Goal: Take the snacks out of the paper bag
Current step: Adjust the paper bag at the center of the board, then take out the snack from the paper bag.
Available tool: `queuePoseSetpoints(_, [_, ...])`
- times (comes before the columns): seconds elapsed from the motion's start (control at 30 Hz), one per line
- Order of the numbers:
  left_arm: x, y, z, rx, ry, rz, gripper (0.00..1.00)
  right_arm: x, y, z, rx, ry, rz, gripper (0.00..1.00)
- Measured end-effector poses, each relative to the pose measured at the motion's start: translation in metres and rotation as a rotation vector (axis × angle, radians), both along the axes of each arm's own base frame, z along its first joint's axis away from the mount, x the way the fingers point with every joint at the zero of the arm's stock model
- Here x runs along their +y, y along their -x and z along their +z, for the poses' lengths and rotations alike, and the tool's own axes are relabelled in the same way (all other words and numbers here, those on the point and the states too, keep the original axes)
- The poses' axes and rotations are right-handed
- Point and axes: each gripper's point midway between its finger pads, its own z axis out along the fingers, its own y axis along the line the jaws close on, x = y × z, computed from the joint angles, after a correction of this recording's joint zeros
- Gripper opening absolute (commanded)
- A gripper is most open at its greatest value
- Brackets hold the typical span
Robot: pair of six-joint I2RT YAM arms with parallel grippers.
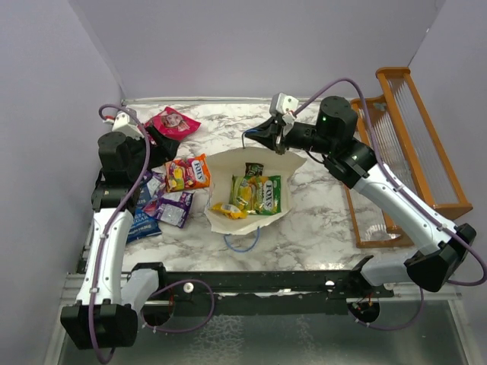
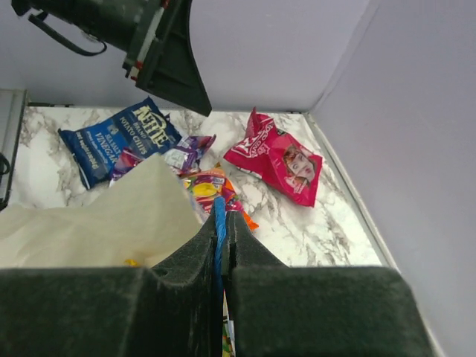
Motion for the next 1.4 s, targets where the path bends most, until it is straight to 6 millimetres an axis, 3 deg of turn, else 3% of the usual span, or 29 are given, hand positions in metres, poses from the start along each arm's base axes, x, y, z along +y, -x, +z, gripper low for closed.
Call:
queuePoseSetpoints(0.13, [-0.024, 0.014, 0.023, -0.044, 0.062, -0.100, 0.62, 0.000, -0.007, -0.018, 0.055, -0.002, -0.039, 0.02])
queuePoseSetpoints(0.23, [-0.035, 0.018, 0.034, -0.053, 0.091, -0.150, 0.63, -0.007, -0.025, -0.019, 0.061, -0.014, -0.151, 0.02])
queuePoseSetpoints(0.4, [-0.046, 0.019, 0.062, -0.090, 0.119, -0.207, 0.62, -0.031, -0.060, -0.006, 0.010, -0.045, -0.386, 0.02])
queuePoseSetpoints(0.57, [-0.066, 0.025, 0.085, -0.129, 0.164, -0.281, 0.63, -0.055, -0.083, 0.013, -0.061, -0.048, -0.523, 0.02])
queuePoseSetpoints(0.83, [-0.128, 0.050, 0.108, -0.158, 0.227, -0.470, 0.63, -0.065, -0.111, 0.053, -0.143, -0.054, -0.572, 0.02])
queuePoseSetpoints(1.0, [-0.157, 0.062, 0.108, -0.147, 0.246, -0.553, 0.62, -0.059, -0.110, 0.050, -0.149, -0.031, -0.525, 0.02])
queuePoseSetpoints(1.13, [-0.174, 0.072, 0.103, -0.142, 0.252, -0.596, 0.58, -0.046, -0.100, 0.024, -0.120, 0.014, -0.426, 0.02])
queuePoseSetpoints(1.3, [-0.191, 0.087, 0.071, -0.083, 0.246, -0.631, 0.57, -0.045, -0.081, -0.010, -0.070, 0.031, -0.365, 0.02])
queuePoseSetpoints(1.4, [-0.195, 0.098, 0.049, -0.044, 0.241, -0.633, 0.54, -0.048, -0.070, -0.012, -0.053, 0.004, -0.349, 0.02])
